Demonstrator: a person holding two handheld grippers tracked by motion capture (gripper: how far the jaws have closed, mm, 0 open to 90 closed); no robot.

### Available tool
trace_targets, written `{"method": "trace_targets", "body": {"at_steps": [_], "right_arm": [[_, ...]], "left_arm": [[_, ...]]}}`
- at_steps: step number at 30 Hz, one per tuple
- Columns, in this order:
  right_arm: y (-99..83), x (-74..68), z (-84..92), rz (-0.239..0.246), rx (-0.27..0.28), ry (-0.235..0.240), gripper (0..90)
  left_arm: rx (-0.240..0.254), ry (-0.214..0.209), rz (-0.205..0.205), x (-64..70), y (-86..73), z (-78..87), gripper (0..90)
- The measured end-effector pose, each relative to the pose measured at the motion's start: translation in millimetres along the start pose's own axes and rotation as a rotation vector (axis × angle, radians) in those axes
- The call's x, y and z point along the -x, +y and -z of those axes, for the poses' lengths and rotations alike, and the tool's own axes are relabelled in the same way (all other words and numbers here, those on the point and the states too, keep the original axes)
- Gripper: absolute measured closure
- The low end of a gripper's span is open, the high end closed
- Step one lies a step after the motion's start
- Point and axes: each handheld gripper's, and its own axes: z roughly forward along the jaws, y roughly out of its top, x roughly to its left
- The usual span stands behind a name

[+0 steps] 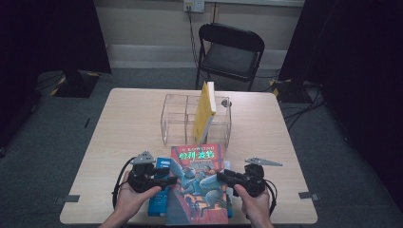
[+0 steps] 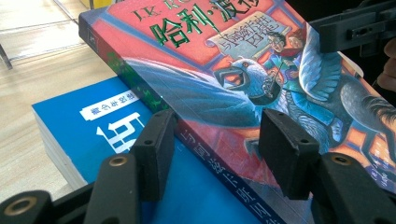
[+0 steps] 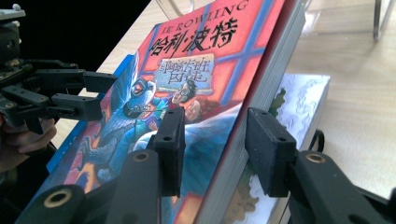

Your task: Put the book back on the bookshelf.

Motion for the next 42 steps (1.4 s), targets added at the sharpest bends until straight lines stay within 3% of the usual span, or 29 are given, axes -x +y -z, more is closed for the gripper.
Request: {"method": "trace_targets", "body": {"at_steps": [4, 8, 16, 18, 27, 34, 37, 42], "right_arm": [[0.4, 1.6, 2.8, -0.053, -0.002, 0.023, 61.0], [-2.6, -3.1, 3.8, -0.049, 0.007, -0.002, 60.9], [2.3, 2.0, -1.8, -0.052, 0.030, -0.008, 62.9], [5.1, 3.4, -4.9, -0.032, 0.035, -0.015, 62.9], [11.5, 8.0, -10.8, -0.060, 0.065, -0.009, 62.1], [4.0, 1.1, -3.3, -0.060, 0.037, 0.016, 62.7], [-3.0, -0.3, -3.2, -0.076, 0.009, 0.060, 64.7], [-1.2, -1.1, -6.6, -0.069, 0.002, 0.068, 64.6]], "left_arm": [[0.001, -0.001, 0.001, -0.5, 0.0, -0.5, 45.6], [0.002, 0.000, 0.001, -0.6, 0.2, -0.8, 45.1], [0.001, 0.001, 0.002, -1.3, 0.5, -1.0, 44.5], [0.002, -0.001, 0.004, -1.3, 0.5, -1.1, 44.4], [-0.002, 0.001, -0.003, -1.9, 0.5, -0.6, 44.2], [0.002, -0.004, 0.000, -2.4, 0.3, -0.8, 43.9], [0.001, -0.005, 0.002, -2.6, 0.5, -0.9, 43.8], [0.000, -0.008, 0.001, -3.3, 0.6, -0.9, 43.7]]}}
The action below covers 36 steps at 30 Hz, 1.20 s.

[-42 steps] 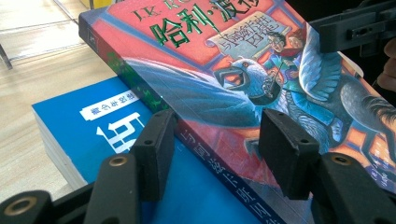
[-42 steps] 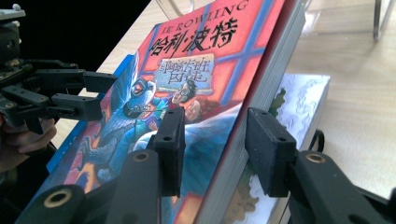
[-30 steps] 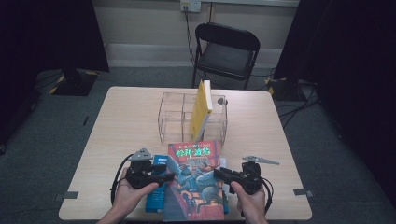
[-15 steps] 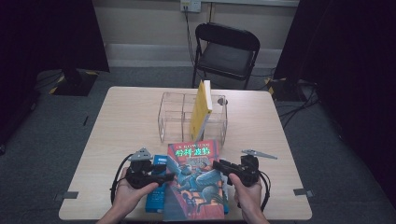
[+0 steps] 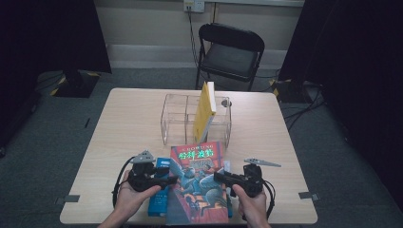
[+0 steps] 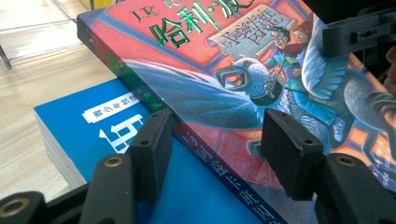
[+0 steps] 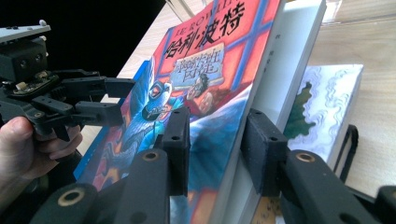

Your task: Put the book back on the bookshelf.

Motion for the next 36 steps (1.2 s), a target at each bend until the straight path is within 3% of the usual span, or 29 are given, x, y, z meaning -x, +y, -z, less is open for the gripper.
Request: {"method": "trace_targets", "body": {"at_steps": [7, 16, 20, 27, 36], "right_arm": [[11.8, 4.0, -20.2, 0.001, -0.028, 0.095, 63.6], [20.2, 2.3, -37.8, 0.033, -0.074, 0.139, 70.3], [21.1, 2.1, -35.4, 0.046, -0.052, 0.175, 79.9], [20.9, -3.3, -32.3, 0.093, -0.021, 0.184, 83.1], [22.3, -11.9, -25.6, 0.126, 0.017, 0.207, 84.2]], "left_arm": [[0.001, -0.002, 0.001, -0.4, 0.0, -0.3, 43.2], [0.008, -0.002, -0.001, -0.8, -0.2, -1.1, 42.0], [0.011, -0.003, 0.001, -1.1, -0.3, -1.6, 41.2], [0.017, 0.034, 0.007, -2.3, -1.2, 1.8, 33.9], [0.037, -0.008, 0.041, -5.5, -2.2, 1.8, 28.2]]}}
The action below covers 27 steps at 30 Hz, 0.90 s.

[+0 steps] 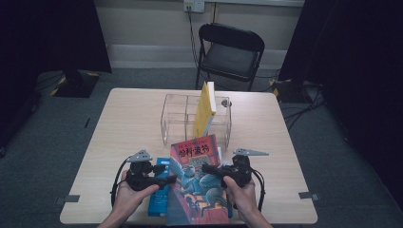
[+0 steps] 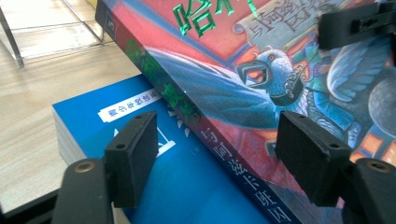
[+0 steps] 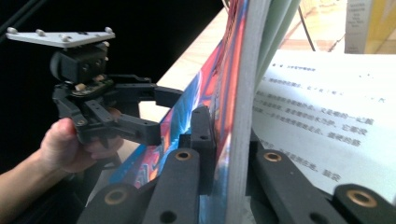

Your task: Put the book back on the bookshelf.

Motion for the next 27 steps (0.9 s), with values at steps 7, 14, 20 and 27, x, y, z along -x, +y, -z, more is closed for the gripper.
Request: {"method": "trace_targets", "body": {"at_steps": [7, 14, 20, 27], "right_arm": [[1.0, -3.4, 1.1, 0.021, 0.007, 0.009, 84.8], [4.7, -14.2, 3.4, 0.063, 0.028, 0.033, 85.2], [6.3, -17.7, 1.8, 0.081, 0.038, 0.047, 85.3], [7.8, -19.5, 2.1, 0.086, 0.041, 0.050, 85.3]], "left_arm": [[-0.004, -0.015, -0.010, 2.0, 1.1, -3.4, 24.1], [0.004, -0.065, 0.010, 2.0, 1.1, -6.1, 18.3], [0.002, -0.078, -0.003, 6.7, 1.6, -11.3, 15.9], [0.029, -0.108, 0.036, 4.7, -0.3, -13.0, 16.2]]}}
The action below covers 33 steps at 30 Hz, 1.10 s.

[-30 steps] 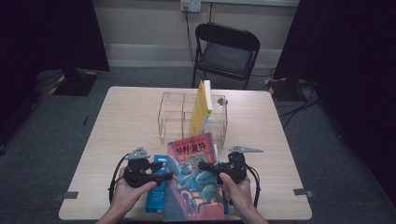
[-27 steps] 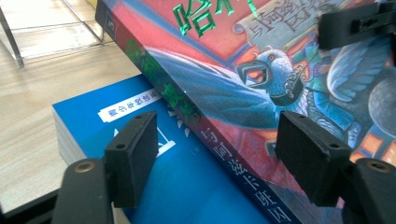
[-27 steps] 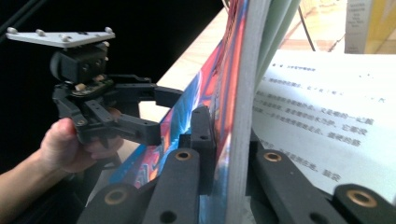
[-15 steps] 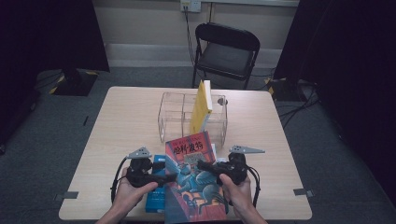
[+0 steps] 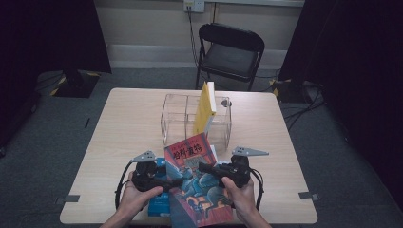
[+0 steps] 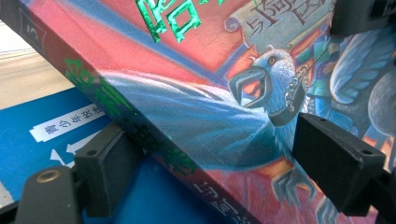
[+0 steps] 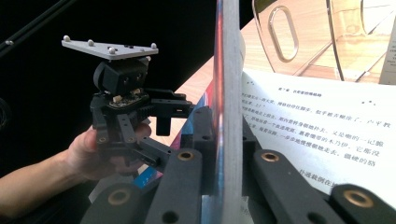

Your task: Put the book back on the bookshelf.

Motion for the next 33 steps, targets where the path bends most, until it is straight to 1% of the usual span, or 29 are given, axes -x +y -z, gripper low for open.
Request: {"method": "trace_targets", "body": {"at_steps": [2, 3, 4, 5, 6, 7, 8, 9, 10, 15, 16, 18, 21, 24, 26, 27, 29, 31, 33], "right_arm": [[0.6, -0.5, 0.0, 0.003, 0.001, 0.003, 85.3], [0.8, -1.0, 0.1, 0.004, 0.000, 0.004, 85.4], [0.9, -1.4, 0.3, 0.009, 0.000, 0.008, 85.4], [1.1, -1.5, 0.4, 0.009, 0.000, 0.012, 85.4], [1.1, -1.6, 0.4, 0.012, 0.000, 0.013, 85.4], [1.2, -1.4, 0.2, 0.014, -0.001, 0.013, 85.4], [1.2, -0.8, -0.1, 0.016, 0.001, 0.016, 85.4], [1.2, -0.4, -0.1, 0.017, 0.002, 0.017, 85.4], [1.0, -0.4, -0.2, 0.020, -0.001, 0.013, 85.4], [1.2, -0.3, 0.7, 0.022, 0.003, 0.018, 85.3], [1.6, -0.3, 1.0, 0.022, 0.003, 0.018, 85.3], [2.3, -0.2, 1.3, 0.027, -0.005, 0.010, 85.2], [2.4, 0.8, 1.4, 0.023, -0.004, 0.012, 85.1], [2.9, 0.8, 1.3, 0.037, -0.005, 0.013, 85.2], [3.1, 1.3, 0.9, 0.038, -0.006, 0.015, 85.2], [3.1, 1.1, 0.3, 0.039, -0.007, 0.018, 85.2], [3.2, 0.3, 0.1, 0.045, -0.009, 0.018, 85.2], [2.8, -0.1, 0.6, 0.045, -0.003, 0.021, 85.2], [3.3, -1.3, 1.4, 0.048, -0.003, 0.025, 85.2]], "left_arm": [[0.006, -0.022, 0.020, -2.3, 0.5, -0.9, 18.1], [0.001, -0.045, 0.032, -4.6, 1.7, -1.6, 19.1], [-0.001, -0.062, 0.049, -6.3, 2.3, -1.8, 21.4], [-0.001, -0.085, 0.080, -8.5, 2.6, -2.0, 24.2], [-0.003, -0.099, 0.095, -10.3, 2.8, -2.6, 27.0], [-0.003, -0.107, 0.102, -10.7, 3.2, -2.9, 28.2], [-0.002, -0.110, 0.096, -10.8, 3.2, -3.0, 29.2], [-0.005, -0.134, 0.109, -11.7, 2.9, -3.5, 30.4], [-0.005, -0.163, 0.134, -13.4, 2.0, -3.8, 35.0], [-0.002, -0.167, 0.117, -8.7, 4.5, -0.8, 40.8], [0.001, -0.176, 0.120, -7.8, 4.9, -0.6, 42.7], [-0.002, -0.184, 0.111, -6.9, 5.8, 0.2, 47.0], [0.003, -0.190, 0.119, -6.0, 6.1, 0.2, 49.3], [0.005, -0.191, 0.126, -5.8, 6.4, -0.6, 49.8], [-0.004, -0.188, 0.119, -5.3, 6.3, -2.8, 48.4], [-0.008, -0.192, 0.123, -4.5, 6.1, -4.5, 47.4], [-0.007, -0.196, 0.118, -4.3, 6.2, -5.0, 46.9], [-0.010, -0.201, 0.114, -3.2, 7.1, -3.7, 47.6], [-0.007, -0.211, 0.107, -2.2, 8.1, -2.5, 50.3]]}}
